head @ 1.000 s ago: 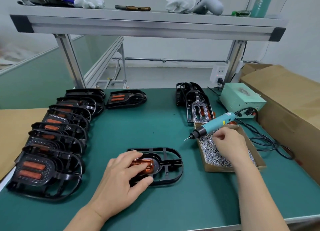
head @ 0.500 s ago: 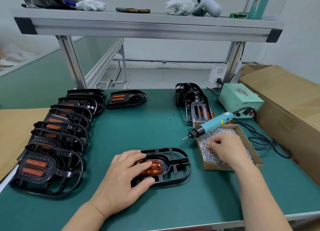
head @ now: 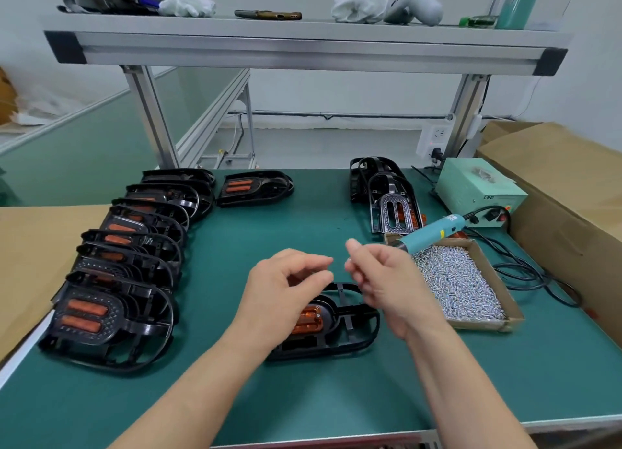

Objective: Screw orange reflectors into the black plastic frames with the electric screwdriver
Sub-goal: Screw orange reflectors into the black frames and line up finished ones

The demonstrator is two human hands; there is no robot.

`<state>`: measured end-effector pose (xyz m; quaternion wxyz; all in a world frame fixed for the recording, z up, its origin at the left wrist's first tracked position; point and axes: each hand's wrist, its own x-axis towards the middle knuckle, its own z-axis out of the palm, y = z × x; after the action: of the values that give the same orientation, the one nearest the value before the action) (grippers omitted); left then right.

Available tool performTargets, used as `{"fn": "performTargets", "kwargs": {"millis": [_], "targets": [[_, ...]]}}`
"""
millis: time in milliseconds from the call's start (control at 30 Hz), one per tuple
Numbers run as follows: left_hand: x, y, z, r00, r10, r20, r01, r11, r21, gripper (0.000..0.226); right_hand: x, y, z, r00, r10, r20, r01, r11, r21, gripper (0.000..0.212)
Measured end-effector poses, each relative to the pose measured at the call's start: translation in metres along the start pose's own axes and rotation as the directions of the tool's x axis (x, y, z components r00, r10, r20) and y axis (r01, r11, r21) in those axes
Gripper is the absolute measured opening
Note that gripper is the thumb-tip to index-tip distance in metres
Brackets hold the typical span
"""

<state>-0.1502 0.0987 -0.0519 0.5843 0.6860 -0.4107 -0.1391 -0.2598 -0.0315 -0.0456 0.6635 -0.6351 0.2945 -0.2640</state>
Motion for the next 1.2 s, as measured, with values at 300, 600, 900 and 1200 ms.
{"fn": "performTargets", "kwargs": {"millis": [300, 600, 900, 1200], "targets": [[-0.012, 0.0, 0.007, 0.957, 0.169, -0.237, -0.128, 0.976, 0.178, 0.019, -0.005, 0.017, 0.046, 0.977, -0.199, -0.078, 0.188, 0.974, -0.127, 0.053], [-0.012, -0.014, -0.016, 0.961, 0.18, -0.21, -0.119, 0.954, 0.275, 0.024, 0.018, 0.011, -0.012, 0.917, -0.137, -0.376, 0.068, 0.979, -0.19, 0.018], [-0.015, -0.017, -0.02, 0.946, -0.295, -0.137, 0.258, 0.938, -0.232, 0.023, 0.069, 0.02, -0.086, 0.79, 0.256, -0.558, -0.144, 0.961, 0.237, 0.049], [-0.014, -0.026, -0.026, 0.912, -0.388, -0.136, 0.322, 0.88, -0.348, 0.014, 0.089, 0.026, -0.084, 0.786, 0.346, -0.512, -0.117, 0.897, 0.426, 0.033]]}}
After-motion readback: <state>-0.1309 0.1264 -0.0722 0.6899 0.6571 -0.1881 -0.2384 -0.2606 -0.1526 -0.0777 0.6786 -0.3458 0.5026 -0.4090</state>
